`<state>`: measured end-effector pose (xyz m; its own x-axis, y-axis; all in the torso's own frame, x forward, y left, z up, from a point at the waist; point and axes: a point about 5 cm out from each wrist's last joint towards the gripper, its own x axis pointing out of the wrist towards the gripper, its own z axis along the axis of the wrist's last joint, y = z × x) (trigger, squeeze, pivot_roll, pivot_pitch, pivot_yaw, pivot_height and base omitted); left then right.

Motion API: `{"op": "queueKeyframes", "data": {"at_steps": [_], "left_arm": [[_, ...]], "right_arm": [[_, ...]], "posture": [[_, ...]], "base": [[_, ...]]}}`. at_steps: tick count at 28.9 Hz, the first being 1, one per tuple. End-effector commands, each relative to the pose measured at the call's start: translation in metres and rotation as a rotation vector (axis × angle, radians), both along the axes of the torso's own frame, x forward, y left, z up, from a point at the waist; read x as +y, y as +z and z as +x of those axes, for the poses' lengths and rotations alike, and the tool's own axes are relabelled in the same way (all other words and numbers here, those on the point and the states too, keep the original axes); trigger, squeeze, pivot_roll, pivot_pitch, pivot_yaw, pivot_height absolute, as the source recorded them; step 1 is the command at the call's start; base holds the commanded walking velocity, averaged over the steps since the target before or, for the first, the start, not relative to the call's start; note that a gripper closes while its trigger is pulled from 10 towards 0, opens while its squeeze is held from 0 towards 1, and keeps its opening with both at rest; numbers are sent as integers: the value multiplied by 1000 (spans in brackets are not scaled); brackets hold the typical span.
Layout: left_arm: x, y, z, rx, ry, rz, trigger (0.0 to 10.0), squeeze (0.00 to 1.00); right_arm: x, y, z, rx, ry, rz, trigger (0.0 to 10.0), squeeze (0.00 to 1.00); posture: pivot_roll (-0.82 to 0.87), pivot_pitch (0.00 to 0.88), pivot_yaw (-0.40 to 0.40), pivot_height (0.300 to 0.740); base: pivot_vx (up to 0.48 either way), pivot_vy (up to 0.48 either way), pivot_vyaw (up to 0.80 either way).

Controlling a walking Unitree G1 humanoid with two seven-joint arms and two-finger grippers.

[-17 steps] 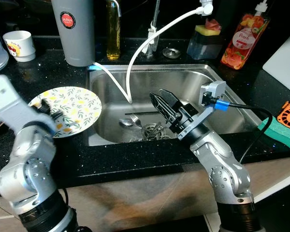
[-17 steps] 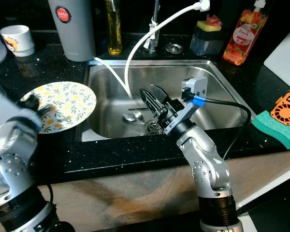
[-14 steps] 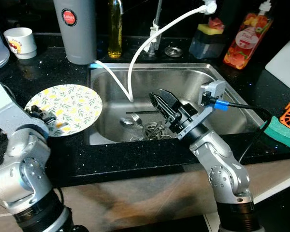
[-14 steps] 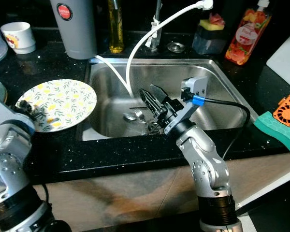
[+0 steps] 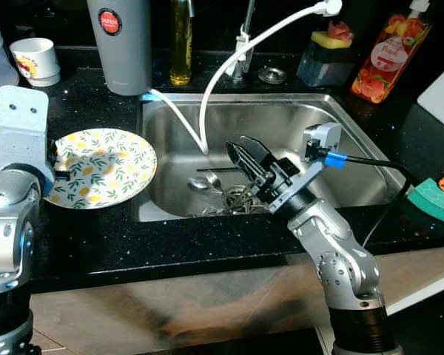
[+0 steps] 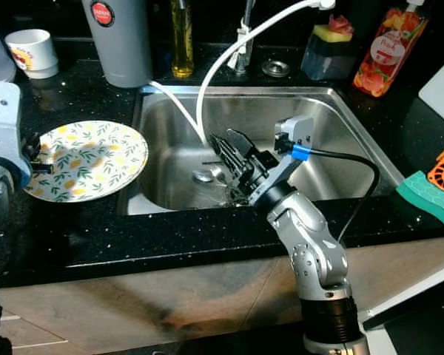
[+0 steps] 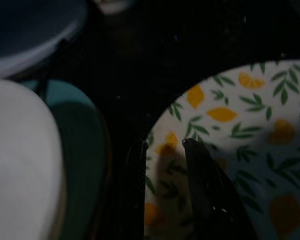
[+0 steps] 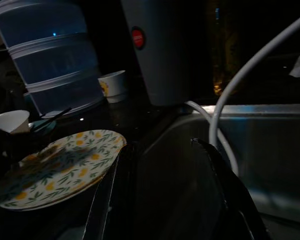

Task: Kitchen organization

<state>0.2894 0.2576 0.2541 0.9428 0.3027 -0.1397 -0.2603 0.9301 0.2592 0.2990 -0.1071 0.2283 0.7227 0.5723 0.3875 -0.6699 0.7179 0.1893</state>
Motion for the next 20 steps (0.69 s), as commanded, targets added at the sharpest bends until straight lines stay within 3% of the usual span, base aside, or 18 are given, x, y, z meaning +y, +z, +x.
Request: {"op": "queueKeyframes", "data": {"at_steps": [1, 2, 7, 10, 16, 20], "left_arm": [[3, -9, 1, 46, 14, -64, 10000, 0], [6, -13, 3, 70, 3, -106, 10000, 0], [7, -15, 5, 82, -35, -141, 10000, 0], [5, -19, 5, 143, -144, -210, 10000, 0], [-3, -28, 8, 225, -250, -188, 10000, 0], [-4, -36, 25, 239, -243, -133, 10000, 0]], "right_arm": [[-3, -3, -1, 4, -20, -4, 10000, 0], [-4, -3, 0, 4, -24, -5, 10000, 0], [-5, -3, 0, 4, -26, -6, 10000, 0], [-5, -2, 1, -1, -29, -8, 10000, 0], [-5, -1, 2, -3, -29, -8, 10000, 0], [-4, 0, 3, -5, -24, -6, 10000, 0]], "posture": [[175, 95, -43, 740], [162, 93, -37, 740], [159, 91, -38, 740], [159, 88, -38, 740], [163, 82, -46, 740], [161, 81, -50, 740]], "base": [[0, 0, 0], [0, 0, 0], [0, 0, 0], [0, 0, 0], [0, 0, 0], [0, 0, 0]]}}
